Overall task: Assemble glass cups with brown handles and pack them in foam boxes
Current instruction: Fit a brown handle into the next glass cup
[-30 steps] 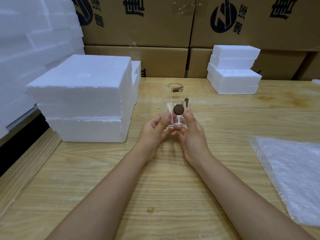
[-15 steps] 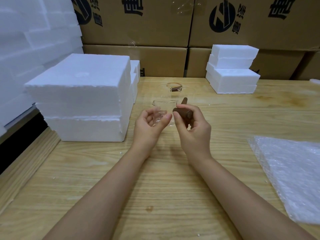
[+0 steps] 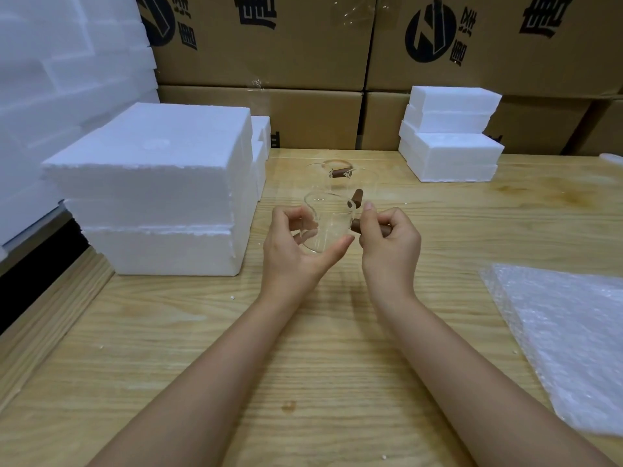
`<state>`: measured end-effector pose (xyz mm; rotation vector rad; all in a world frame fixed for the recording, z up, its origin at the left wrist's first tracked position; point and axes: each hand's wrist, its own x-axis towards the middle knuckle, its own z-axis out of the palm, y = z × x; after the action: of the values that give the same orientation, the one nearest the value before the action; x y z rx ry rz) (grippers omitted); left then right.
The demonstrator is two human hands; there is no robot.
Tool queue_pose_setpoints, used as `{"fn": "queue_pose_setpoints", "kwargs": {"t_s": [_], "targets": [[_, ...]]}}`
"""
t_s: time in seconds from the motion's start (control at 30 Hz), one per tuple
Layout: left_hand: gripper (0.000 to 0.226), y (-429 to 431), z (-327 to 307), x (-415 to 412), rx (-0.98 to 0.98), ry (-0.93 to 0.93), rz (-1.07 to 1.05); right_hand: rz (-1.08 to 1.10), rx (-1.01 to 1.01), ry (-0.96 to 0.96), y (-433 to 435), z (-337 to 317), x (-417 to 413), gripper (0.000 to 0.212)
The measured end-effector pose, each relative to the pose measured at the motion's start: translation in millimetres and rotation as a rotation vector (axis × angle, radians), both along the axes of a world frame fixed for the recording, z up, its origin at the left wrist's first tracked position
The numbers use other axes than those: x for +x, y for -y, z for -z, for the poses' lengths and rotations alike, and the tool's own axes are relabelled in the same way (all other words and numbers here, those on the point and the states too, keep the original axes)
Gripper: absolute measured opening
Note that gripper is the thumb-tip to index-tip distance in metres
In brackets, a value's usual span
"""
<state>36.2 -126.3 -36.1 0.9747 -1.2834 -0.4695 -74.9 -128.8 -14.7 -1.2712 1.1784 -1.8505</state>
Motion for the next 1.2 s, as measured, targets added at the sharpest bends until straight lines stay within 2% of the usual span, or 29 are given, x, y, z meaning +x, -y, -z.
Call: {"fn": "queue_pose_setpoints", "kwargs": {"t_s": [0.17,0.3,0.37,0.5,0.67,0.77,0.9,1.1,1.2], "targets": [[0.046,1.7,-2.5,0.5,0.195,-0.127,0.106,-0.041,-0.121,-0.154,-6.7,0.6,0.5,0.02],[0.047,3.8,-2.7,4.4,0.36,-0.361,0.36,-0.129,-0.217,-0.276,-9.8,-3.0,-0.9,0.017],[0.048,4.7,-2.3,7.2,0.43,-0.409,0.449,-0.186,-0.253,-0.316,-10.2,-5.5,-2.3,0.013],[0.03,6.7,-0.8,14.9,0.466,-0.473,0.574,-0.328,-0.257,-0.374,-10.5,-6.9,-4.3,0.008],[0.047,7.4,-1.2,19.8,0.484,-0.476,0.638,-0.367,-0.267,-0.423,-11.1,-5.1,-1.1,0.016],[0.052,4.5,-1.6,16.9,0.463,-0.438,0.592,-0.295,-0.283,-0.409,-11.3,-3.3,0.1,0.026],[0.051,1.4,-2.9,9.1,0.375,-0.305,0.413,-0.055,-0.291,-0.483,-10.3,0.0,-0.7,0.041],[0.058,5.2,5.2,2.9,0.142,-0.009,0.095,0.129,-0.087,-0.566,-3.6,2.2,-8.1,0.031],[0.063,4.9,6.7,5.2,0.017,0.136,0.002,0.137,0.073,-0.637,2.0,1.3,-13.7,0.038]]}}
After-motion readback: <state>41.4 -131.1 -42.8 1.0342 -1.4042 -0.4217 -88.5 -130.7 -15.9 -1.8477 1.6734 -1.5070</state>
